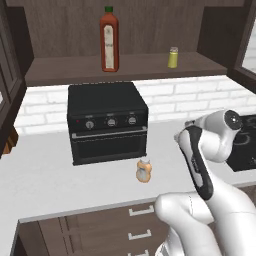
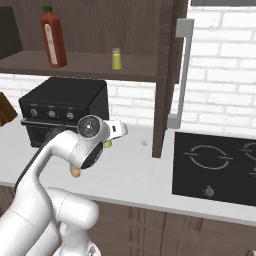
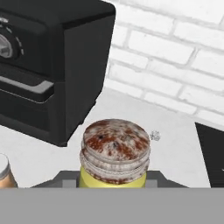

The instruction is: Put the shaker and condiment bottle from the counter next to their counterparts in the cabinet.

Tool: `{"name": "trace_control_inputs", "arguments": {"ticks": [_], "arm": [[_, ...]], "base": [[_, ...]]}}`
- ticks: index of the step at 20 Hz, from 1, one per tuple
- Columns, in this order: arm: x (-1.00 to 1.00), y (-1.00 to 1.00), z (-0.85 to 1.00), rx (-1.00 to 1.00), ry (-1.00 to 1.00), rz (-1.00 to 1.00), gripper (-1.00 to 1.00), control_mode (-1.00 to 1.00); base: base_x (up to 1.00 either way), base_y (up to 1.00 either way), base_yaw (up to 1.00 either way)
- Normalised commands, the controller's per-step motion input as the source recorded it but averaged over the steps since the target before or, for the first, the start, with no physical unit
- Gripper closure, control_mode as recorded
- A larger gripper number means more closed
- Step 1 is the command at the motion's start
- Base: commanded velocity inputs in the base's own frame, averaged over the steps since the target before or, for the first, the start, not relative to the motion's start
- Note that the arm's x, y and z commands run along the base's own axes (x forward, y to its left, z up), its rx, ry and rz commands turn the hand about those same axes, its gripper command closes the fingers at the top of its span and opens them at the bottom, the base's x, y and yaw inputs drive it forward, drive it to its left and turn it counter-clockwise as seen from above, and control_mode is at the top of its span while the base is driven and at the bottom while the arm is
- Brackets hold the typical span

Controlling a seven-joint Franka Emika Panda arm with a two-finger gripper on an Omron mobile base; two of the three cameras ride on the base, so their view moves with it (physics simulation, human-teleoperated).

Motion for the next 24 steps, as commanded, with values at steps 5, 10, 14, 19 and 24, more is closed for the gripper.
{"name": "trace_control_inputs", "arguments": {"ticks": [5, 10, 14, 19, 24], "arm": [[0.00, -0.08, 0.89, 0.00, 0.01, -0.25, 1.00, -1.00], [-0.09, 0.00, 0.90, 0.00, 0.00, -0.25, 1.00, -1.00], [-0.06, 0.00, 0.98, 0.00, -0.03, -0.22, 1.00, -1.00], [0.00, 0.00, 0.85, 0.00, -0.18, -0.20, 1.00, -1.00], [0.00, 0.00, 0.56, 0.00, -0.31, -0.14, 1.00, -1.00]], "base": [[0.00, 0.00, 0.00], [0.00, 0.00, 0.00], [0.00, 0.00, 0.00], [0.00, 0.00, 0.00], [0.00, 0.00, 0.00]]}}
